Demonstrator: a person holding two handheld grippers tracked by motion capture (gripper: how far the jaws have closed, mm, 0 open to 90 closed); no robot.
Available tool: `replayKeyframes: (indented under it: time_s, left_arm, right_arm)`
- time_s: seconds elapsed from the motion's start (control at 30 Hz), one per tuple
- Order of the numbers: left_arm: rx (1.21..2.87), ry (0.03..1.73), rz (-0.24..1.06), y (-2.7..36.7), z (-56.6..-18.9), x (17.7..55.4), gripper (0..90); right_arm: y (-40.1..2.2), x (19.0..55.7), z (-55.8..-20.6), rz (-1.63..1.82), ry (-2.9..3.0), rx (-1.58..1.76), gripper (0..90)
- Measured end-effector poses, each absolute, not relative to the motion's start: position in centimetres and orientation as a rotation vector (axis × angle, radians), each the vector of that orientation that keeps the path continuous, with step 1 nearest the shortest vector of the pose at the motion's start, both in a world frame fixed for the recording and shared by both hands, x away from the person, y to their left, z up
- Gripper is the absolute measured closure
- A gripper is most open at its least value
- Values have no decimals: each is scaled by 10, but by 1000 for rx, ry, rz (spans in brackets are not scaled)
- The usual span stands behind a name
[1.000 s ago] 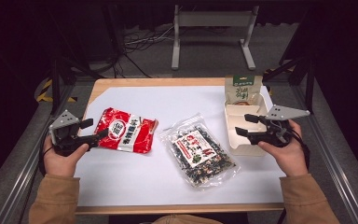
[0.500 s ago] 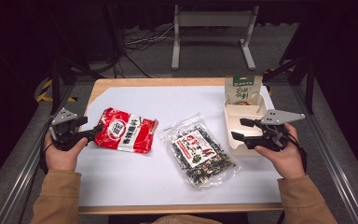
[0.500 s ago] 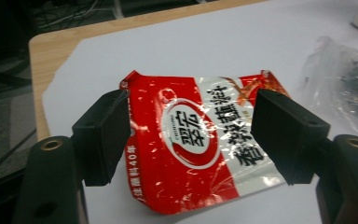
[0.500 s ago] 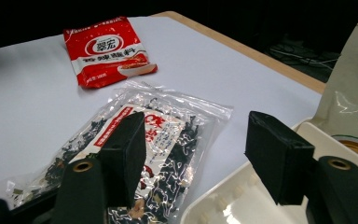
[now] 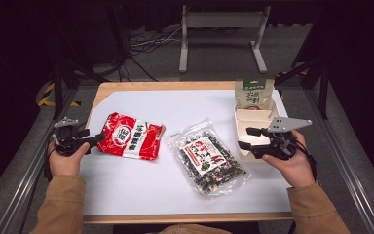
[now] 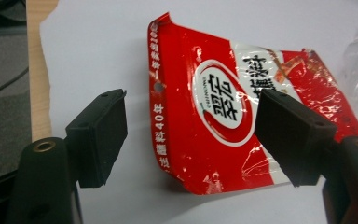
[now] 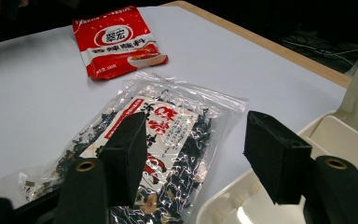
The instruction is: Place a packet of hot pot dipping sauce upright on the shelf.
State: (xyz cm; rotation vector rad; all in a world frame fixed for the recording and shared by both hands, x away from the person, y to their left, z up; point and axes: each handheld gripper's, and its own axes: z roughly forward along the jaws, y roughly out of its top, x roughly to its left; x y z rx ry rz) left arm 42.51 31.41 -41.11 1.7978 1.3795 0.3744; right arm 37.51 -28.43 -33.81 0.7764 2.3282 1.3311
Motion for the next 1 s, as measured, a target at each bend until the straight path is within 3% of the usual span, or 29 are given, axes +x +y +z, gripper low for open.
replayKeyframes:
  time_s: [0.6, 1.0]
  left_arm:
    - [1869, 1452, 233, 311, -436, 439, 253]
    - [1876, 1408, 145, 306, -438, 440, 339]
  right_arm:
    - [-281, 376, -344, 1336, 2343, 778, 367]
    - [-280, 376, -346, 1351, 2352, 767, 358]
